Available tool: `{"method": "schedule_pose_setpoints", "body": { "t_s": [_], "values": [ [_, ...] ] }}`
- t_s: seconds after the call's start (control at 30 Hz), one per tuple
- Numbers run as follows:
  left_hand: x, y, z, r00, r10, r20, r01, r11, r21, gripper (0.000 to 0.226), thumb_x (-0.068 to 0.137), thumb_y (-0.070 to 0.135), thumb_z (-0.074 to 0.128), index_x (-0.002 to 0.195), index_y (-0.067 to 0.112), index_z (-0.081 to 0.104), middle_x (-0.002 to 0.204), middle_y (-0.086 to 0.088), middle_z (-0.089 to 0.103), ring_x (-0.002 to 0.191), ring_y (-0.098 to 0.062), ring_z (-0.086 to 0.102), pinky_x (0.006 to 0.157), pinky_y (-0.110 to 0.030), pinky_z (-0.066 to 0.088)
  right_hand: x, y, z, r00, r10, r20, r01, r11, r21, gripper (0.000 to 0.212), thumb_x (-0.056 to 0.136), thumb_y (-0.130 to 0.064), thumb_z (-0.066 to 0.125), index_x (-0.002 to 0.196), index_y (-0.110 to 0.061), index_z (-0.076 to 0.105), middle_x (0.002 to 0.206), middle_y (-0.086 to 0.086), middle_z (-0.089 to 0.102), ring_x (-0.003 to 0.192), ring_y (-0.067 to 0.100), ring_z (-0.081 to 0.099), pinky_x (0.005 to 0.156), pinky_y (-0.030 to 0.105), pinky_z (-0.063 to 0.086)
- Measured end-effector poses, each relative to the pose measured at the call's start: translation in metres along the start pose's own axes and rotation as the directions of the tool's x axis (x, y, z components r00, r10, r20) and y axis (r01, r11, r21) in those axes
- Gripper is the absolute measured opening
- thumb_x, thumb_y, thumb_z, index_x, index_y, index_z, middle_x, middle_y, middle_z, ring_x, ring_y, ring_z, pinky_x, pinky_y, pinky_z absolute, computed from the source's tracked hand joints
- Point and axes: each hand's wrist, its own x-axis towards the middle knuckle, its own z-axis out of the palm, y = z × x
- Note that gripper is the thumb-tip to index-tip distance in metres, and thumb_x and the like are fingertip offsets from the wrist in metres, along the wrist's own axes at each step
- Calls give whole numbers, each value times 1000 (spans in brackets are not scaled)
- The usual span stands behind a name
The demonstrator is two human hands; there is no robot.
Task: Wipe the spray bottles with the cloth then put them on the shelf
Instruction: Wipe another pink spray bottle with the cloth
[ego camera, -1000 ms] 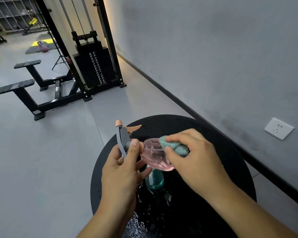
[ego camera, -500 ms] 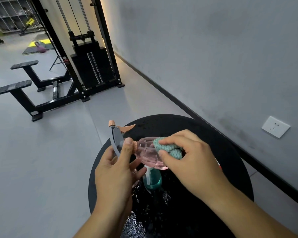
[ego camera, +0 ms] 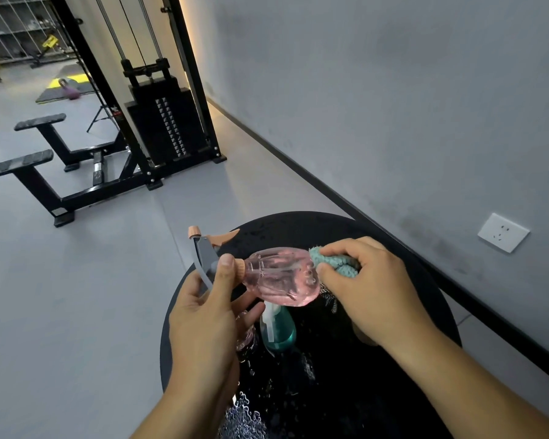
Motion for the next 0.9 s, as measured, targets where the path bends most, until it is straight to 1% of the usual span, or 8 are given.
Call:
{"method": "schedule_pose_setpoints", "body": {
  "t_s": [0.07,0.2,0.27,0.33,0.43,0.6,0.77,0.9],
  "values": [
    [0,-1,1,1000,-3,1,3,1000,-1,20,101,34,69,106,15,71,97,-2,82,88,-28,82,69,-32,67,-2,-1,2,1000,-19,5,18,999,41,19,89,-21,79,103,-34,77,105,-20,64,96,-10,60,72,1,46],
    [0,-2,2,1000,-6,17,6,1000,-10,20,101,33,69,104,13,72,93,-1,81,83,-25,81,66,-28,65,-9,-7,4,990,-91,106,82,993,83,21,89,-23,80,107,-34,79,107,-19,65,100,-6,63,78,6,49],
    [1,-2,0,1000,-7,25,7,1000,-14,19,102,32,67,102,13,71,94,-3,81,84,-26,81,68,-30,65,-5,-2,1,995,-50,90,47,998,36,20,88,-22,80,104,-35,78,106,-20,65,97,-7,62,77,7,51],
    [2,-2,-1,999,-13,46,14,1000,-27,22,103,31,65,102,10,68,98,-7,81,91,-31,82,73,-35,68,-1,2,-3,999,-19,38,20,1000,-17,19,87,-22,80,101,-35,77,103,-19,64,94,-11,60,72,3,47],
    [3,-3,1,994,-24,106,27,999,-33,22,105,30,62,105,8,66,102,-8,81,100,-30,81,81,-39,68,-2,-1,-6,999,-37,14,36,999,20,19,88,-22,80,103,-34,76,104,-19,64,96,-13,59,71,0,44],
    [0,-4,5,987,24,162,-24,1000,-1,19,106,26,60,113,10,66,106,-7,82,102,-22,80,82,-36,67,-6,-5,-1,990,-106,89,101,993,59,20,89,-22,78,106,-33,79,106,-20,67,101,-5,63,80,7,49],
    [2,-2,4,987,45,152,-40,998,-39,14,106,24,59,100,14,65,103,-7,81,105,-22,79,84,-38,67,3,7,-7,999,2,39,-1,1000,-12,18,90,-24,76,105,-32,79,103,-19,66,95,-12,60,74,0,44],
    [0,-3,7,986,51,158,-47,998,-28,15,106,25,59,101,12,64,102,-6,81,103,-21,80,86,-41,67,-6,-4,-5,995,-80,59,77,996,52,18,90,-24,77,105,-35,78,107,-21,66,100,-8,62,77,4,48]
  ]
}}
